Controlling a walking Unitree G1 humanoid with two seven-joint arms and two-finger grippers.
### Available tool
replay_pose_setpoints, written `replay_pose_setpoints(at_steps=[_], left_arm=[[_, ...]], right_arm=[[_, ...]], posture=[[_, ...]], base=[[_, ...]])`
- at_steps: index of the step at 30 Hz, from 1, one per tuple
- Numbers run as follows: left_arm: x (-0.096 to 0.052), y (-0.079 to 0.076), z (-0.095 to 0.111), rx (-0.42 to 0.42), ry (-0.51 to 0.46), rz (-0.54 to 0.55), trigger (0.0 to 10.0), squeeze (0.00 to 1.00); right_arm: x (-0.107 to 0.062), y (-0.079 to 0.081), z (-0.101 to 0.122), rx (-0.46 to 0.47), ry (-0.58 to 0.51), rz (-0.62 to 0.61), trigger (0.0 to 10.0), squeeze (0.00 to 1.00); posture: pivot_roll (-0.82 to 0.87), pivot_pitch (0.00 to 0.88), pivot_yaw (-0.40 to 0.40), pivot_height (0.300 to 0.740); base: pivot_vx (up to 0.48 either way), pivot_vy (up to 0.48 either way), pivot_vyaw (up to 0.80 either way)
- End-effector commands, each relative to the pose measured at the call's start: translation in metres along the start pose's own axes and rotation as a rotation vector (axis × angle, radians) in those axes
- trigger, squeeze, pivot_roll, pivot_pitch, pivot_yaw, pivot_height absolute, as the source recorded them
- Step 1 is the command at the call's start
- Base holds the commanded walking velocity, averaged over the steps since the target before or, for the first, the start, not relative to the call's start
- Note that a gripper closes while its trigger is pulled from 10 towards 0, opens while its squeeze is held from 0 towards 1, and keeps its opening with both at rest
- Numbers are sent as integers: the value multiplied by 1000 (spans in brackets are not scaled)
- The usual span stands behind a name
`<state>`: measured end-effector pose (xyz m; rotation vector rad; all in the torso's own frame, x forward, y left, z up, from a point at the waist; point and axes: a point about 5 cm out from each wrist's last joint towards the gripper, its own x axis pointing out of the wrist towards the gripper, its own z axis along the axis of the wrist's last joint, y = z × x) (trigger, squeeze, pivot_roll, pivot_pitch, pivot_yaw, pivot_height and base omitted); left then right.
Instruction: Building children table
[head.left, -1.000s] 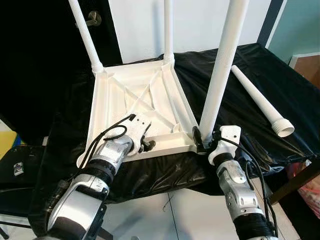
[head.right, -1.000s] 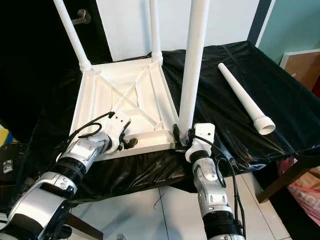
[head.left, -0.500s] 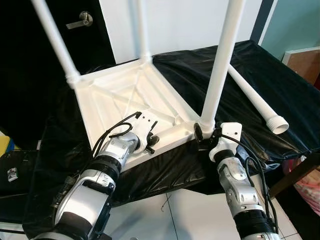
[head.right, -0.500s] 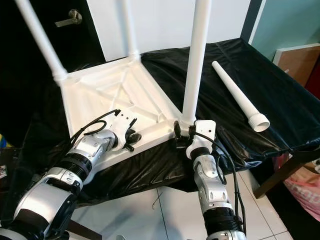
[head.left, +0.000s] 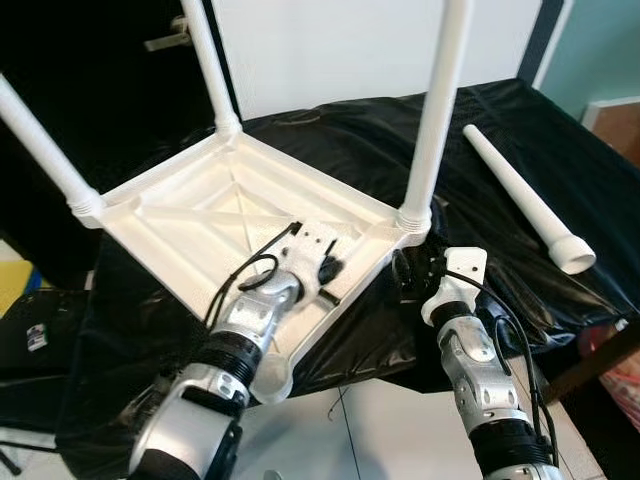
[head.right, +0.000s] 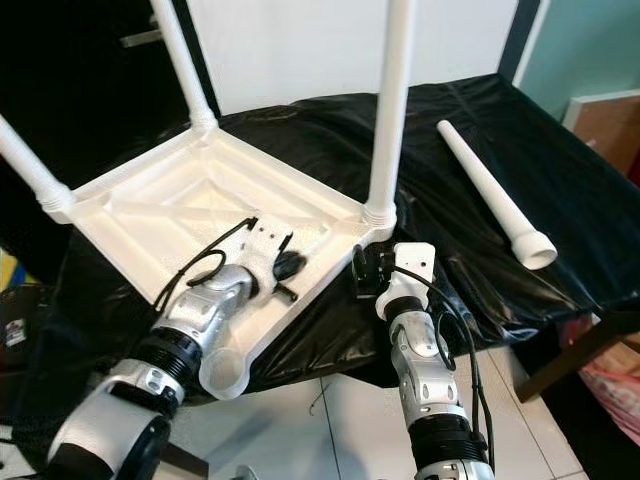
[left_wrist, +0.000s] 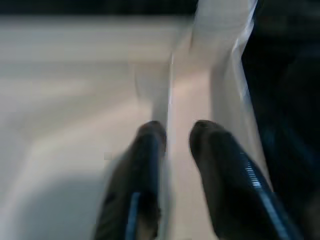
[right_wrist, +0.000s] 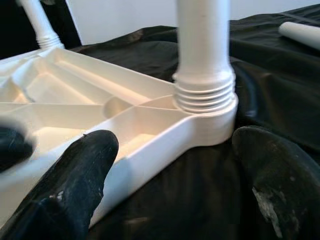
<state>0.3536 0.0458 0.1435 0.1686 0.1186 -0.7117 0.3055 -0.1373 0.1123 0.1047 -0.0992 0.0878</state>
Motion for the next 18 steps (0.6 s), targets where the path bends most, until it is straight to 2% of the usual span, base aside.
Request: replay_pose_setpoints(at_steps=[1,2,3,5,8,10,11,13,14,16,17,18], left_arm=[[-2,1,-1,20,-16,24,10000,1000],[-3,2,5,14,-65,38,10000,0],[-5,3,11,-12,-107,44,10000,0],[-12,9,23,-8,-183,75,10000,0],[-15,13,26,-4,-199,87,10000,0],[-31,35,26,55,-194,181,10000,0],[-31,35,26,55,-194,181,10000,0],[-53,61,26,112,-198,289,10000,0],[-53,61,26,112,-198,289,10000,0],[-76,87,21,191,-153,399,10000,0],[-76,87,21,191,-153,399,10000,0],[-85,96,18,212,-126,434,10000,0]], right_arm=[[-1,1,-3,5,8,-1,10000,0],[-1,2,-4,6,12,-2,10000,0],[-1,2,-4,6,14,-2,10000,0],[-1,3,-6,7,21,-3,10000,0],[-1,3,-7,7,23,-3,10000,0],[-2,4,-8,4,29,-5,10000,0],[-2,4,-8,4,29,-5,10000,0],[-2,3,-9,-2,33,-10,10000,0],[-2,3,-9,-2,33,-10,10000,0],[-3,3,-10,-9,36,-17,10000,0],[-3,3,-10,-9,36,-17,10000,0],[-4,4,-11,-12,39,-18,10000,0]], posture=[[-40,0,53,740],[-36,1,51,740],[-34,3,50,740],[-28,10,49,740],[-28,10,49,740],[-24,16,42,740],[-24,16,42,740],[-21,18,39,740],[-21,18,39,740],[-11,23,29,740],[-11,23,29,740],[-11,23,29,740]], base=[[0,0,0],[0,0,0],[0,0,0],[0,0,0],[0,0,0],[0,0,0],[0,0,0],[0,0,0],[0,0,0],[0,0,0],[0,0,0],[0,0,0]])
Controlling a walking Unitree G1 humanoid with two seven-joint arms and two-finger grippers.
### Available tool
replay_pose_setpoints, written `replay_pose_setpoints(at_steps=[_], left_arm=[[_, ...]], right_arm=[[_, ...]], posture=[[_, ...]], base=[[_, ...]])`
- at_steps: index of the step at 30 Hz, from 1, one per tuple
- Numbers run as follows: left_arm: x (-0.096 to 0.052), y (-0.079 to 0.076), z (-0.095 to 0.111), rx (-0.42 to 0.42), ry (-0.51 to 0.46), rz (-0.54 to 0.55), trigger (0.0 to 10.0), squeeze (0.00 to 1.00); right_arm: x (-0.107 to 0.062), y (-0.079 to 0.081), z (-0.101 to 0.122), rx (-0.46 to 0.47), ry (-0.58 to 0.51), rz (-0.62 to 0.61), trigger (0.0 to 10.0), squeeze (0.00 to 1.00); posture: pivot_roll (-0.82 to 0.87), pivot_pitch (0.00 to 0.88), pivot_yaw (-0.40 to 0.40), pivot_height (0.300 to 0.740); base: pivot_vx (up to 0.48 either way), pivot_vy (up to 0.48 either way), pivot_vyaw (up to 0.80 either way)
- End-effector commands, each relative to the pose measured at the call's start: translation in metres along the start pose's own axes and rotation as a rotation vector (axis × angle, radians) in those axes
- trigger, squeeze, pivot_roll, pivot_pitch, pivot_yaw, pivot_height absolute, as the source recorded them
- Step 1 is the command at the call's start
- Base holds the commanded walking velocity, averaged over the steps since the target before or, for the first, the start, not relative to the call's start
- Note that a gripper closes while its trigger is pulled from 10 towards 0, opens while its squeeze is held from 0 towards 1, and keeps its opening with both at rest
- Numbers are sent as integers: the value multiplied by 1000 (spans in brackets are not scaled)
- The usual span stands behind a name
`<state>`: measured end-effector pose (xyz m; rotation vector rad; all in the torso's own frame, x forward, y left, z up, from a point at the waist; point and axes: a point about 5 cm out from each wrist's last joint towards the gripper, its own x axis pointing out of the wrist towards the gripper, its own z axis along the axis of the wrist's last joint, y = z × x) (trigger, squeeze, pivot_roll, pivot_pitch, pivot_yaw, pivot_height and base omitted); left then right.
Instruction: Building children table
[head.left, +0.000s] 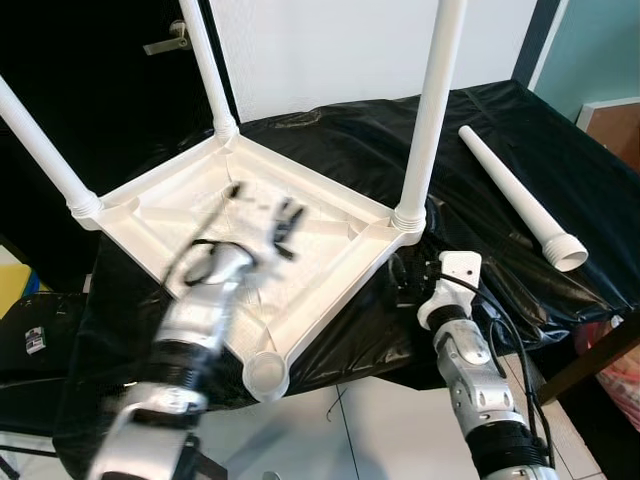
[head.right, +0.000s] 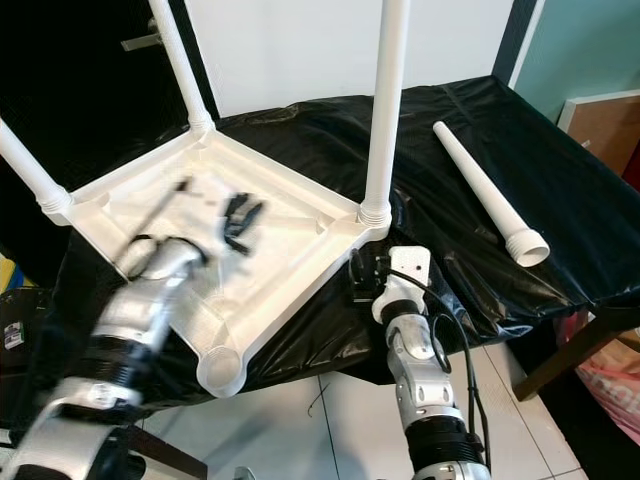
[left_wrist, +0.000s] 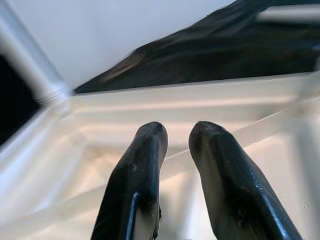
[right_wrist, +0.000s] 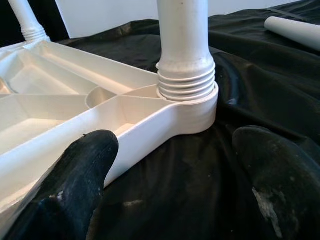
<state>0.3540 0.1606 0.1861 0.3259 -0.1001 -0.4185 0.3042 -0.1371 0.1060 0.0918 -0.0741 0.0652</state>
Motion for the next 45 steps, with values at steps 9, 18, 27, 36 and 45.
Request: replay_pose_setpoints(at_steps=[9,18,27,36,45], left_arm=[[-28,34,-17,153,117,197,10000,0],[-68,40,-49,440,338,76,10000,0],[-83,26,-60,475,413,-89,10000,0],[-80,-24,-60,459,383,-346,10000,0],[-68,-82,-57,398,336,-516,10000,0]], right_arm=[[-2,3,-7,-22,31,-13,10000,0],[1,-8,-17,-83,121,-136,10000,0],[10,-2,-17,-76,154,-120,10000,0],[24,8,-18,-76,210,-73,10000,0],[41,14,-15,-83,234,-22,10000,0]], posture=[[6,29,10,740],[18,37,0,740],[17,41,2,740],[20,42,-12,740],[21,15,-23,740]], base=[[0,0,0],[0,0,0],[0,0,0],[0,0,0],[0,0,0]])
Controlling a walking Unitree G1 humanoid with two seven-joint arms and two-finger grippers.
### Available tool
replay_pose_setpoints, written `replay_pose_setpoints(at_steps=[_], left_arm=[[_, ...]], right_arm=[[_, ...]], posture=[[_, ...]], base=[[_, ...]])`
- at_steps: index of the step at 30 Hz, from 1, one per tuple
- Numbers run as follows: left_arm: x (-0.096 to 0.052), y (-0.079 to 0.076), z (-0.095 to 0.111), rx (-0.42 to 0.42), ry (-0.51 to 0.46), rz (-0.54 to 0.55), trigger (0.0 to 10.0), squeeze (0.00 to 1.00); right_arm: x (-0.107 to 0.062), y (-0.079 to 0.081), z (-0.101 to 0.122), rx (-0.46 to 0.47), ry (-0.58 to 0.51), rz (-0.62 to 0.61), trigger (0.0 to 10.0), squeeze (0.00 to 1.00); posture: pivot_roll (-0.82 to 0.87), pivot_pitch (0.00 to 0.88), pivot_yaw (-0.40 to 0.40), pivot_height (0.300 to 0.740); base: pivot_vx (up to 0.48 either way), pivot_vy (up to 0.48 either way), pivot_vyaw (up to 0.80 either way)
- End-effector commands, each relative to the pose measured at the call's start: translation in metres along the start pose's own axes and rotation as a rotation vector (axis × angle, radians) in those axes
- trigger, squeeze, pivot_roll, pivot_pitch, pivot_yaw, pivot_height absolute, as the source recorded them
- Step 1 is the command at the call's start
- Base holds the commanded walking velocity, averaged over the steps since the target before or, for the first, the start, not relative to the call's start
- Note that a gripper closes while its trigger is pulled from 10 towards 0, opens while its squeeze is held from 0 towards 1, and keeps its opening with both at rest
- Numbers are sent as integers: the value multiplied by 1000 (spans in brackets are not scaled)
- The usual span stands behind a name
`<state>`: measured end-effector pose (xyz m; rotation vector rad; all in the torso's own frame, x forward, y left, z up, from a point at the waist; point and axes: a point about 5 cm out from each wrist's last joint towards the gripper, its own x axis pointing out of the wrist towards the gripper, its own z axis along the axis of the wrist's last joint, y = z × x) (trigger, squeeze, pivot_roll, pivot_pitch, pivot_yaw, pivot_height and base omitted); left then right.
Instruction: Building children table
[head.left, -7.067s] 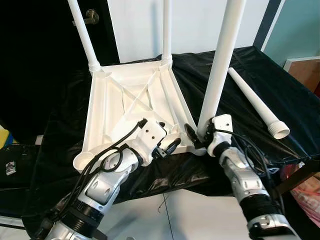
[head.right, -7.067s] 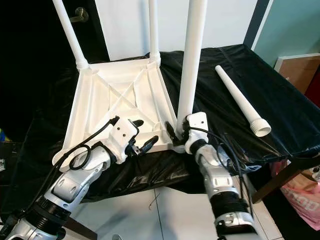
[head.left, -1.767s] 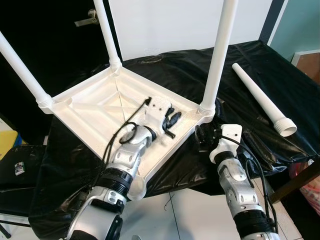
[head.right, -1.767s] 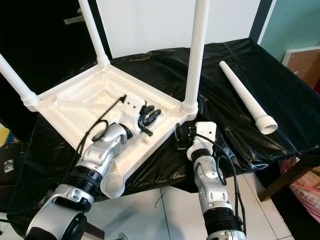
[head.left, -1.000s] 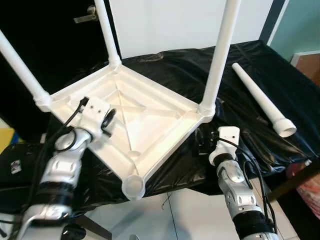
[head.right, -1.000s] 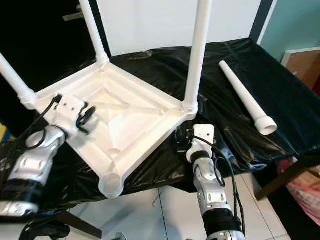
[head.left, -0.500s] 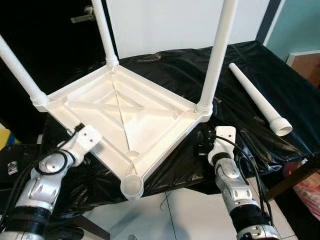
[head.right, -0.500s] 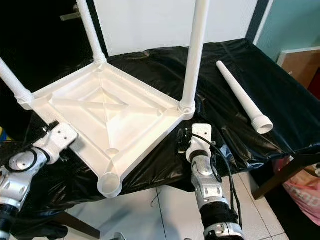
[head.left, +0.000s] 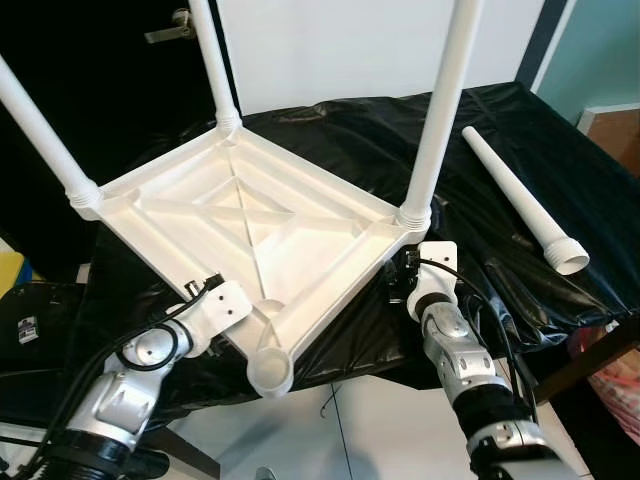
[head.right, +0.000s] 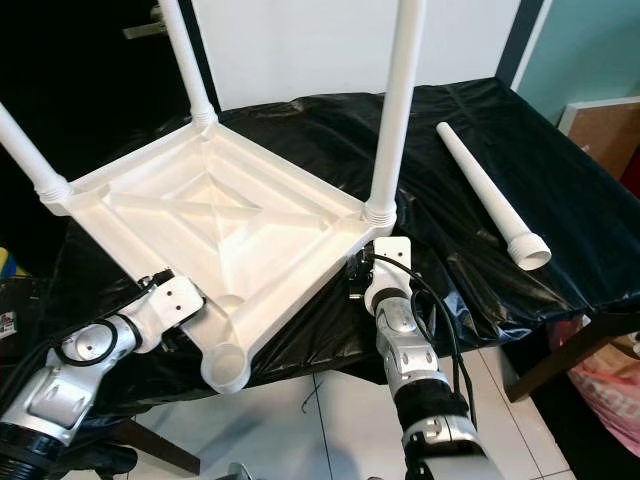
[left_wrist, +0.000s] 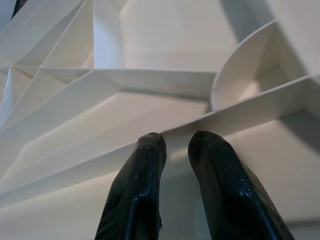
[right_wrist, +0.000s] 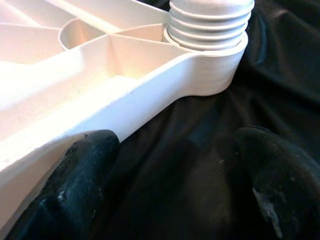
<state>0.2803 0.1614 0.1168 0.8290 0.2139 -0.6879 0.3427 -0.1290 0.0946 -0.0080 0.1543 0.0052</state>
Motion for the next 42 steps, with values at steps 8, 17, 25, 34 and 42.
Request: replay_pose_setpoints(at_steps=[8,17,25,34,42], left_arm=[[26,-40,29,35,-49,-181,10000,0],[34,-35,52,43,-60,-156,10000,0],[20,-9,48,54,-42,-84,10000,0],[0,39,41,6,-75,79,10000,0],[-20,48,24,-46,-74,50,10000,0]], right_arm=[[16,13,13,0,9,65,10000,0],[25,11,22,-9,5,72,10000,0],[22,4,14,-25,6,45,10000,0],[7,-16,0,-42,-58,-18,10000,0],[-6,-28,-5,-23,-137,-26,10000,0]], posture=[[19,0,-26,740],[34,0,-33,740],[47,0,-31,740],[41,0,-12,740],[30,0,-1,740]], base=[[0,0,0],[0,0,0],[0,0,0],[0,0,0],[0,0,0]])
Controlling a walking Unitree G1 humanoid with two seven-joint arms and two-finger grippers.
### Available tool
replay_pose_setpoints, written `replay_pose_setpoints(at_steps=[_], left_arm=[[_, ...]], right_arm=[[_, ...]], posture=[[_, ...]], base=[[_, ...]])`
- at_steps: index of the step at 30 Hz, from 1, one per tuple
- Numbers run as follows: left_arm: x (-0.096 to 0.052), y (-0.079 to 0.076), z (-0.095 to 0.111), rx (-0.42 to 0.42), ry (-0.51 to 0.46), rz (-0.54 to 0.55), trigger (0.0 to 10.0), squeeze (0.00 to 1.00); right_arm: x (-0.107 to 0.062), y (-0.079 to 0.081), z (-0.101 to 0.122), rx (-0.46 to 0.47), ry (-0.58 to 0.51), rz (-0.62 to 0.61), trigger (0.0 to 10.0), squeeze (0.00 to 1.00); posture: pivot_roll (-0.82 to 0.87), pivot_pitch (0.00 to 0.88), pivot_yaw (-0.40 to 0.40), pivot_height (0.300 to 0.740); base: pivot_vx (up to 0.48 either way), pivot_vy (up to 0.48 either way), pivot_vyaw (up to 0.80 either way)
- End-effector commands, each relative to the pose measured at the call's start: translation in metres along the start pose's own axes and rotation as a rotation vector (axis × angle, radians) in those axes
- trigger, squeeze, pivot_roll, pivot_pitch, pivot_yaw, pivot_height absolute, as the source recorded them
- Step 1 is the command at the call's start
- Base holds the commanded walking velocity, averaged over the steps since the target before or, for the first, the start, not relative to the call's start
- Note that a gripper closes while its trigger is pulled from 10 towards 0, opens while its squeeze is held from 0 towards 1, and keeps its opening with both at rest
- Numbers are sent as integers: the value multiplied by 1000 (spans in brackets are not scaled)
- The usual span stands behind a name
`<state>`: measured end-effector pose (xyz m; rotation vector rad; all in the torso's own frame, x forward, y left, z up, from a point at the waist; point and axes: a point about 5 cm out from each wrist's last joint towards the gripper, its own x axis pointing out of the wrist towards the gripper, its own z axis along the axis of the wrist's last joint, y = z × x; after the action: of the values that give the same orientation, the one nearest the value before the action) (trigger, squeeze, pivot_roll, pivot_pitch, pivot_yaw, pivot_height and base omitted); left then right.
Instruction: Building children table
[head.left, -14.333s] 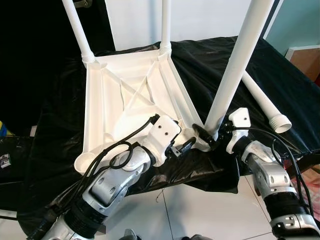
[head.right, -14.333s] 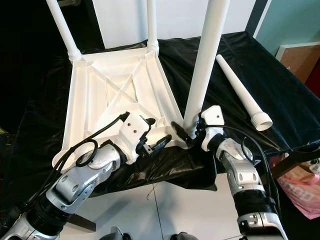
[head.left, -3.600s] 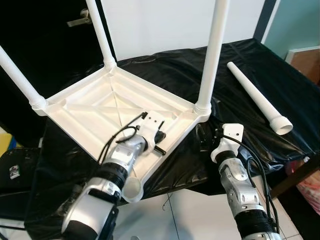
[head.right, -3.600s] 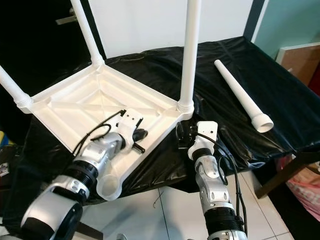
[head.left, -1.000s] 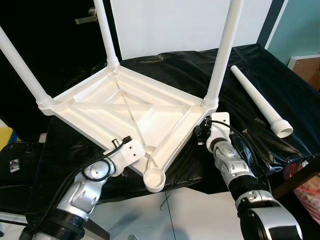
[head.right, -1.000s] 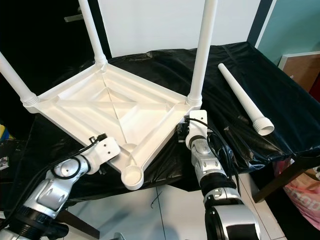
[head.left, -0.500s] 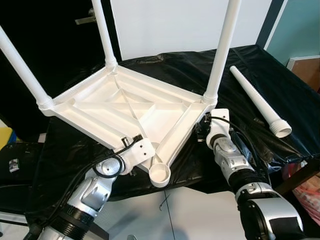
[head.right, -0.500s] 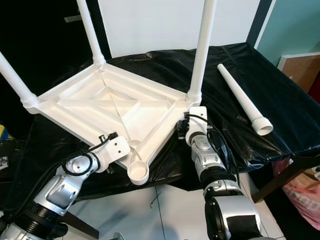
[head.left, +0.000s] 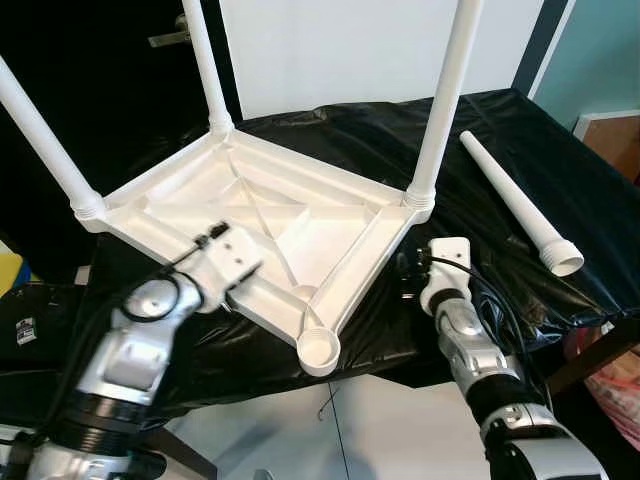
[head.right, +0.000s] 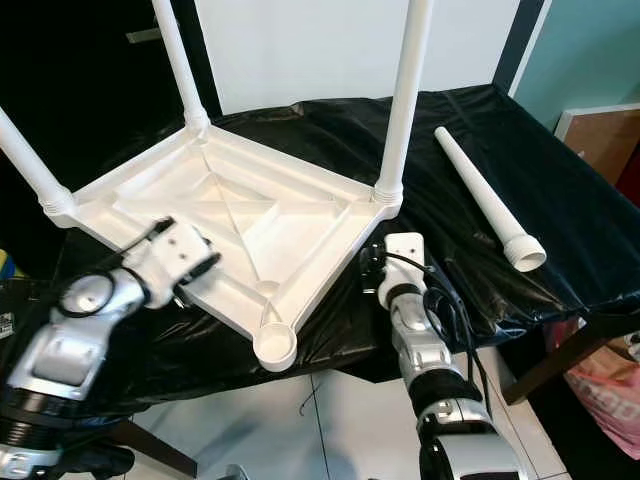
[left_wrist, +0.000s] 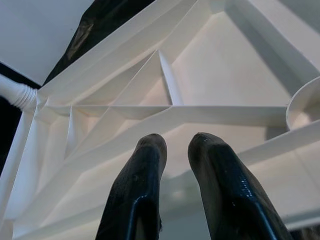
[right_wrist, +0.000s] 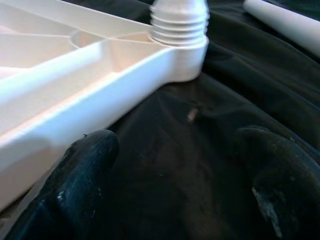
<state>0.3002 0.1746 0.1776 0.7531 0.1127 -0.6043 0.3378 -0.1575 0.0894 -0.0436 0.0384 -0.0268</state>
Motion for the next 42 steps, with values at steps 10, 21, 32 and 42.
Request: replay_pose_setpoints(at_steps=[10,21,32,42], left_arm=[[-12,-37,-10,-54,-15,-342,10000,200],[-13,-44,-19,20,35,-467,10000,0],[6,-39,-22,151,91,-493,10000,0],[18,-42,-25,250,120,-595,10000,0]], right_arm=[[-6,-4,0,-14,-28,26,10000,0],[-4,-4,7,-18,-49,51,10000,0],[-4,-2,9,-8,-53,48,10000,0],[-7,-4,9,2,-62,29,10000,0]], posture=[[23,5,-7,740],[24,16,-10,740],[8,23,13,740],[-22,26,39,740]], base=[[0,0,0],[0,0,0],[0,0,0],[0,0,0]])
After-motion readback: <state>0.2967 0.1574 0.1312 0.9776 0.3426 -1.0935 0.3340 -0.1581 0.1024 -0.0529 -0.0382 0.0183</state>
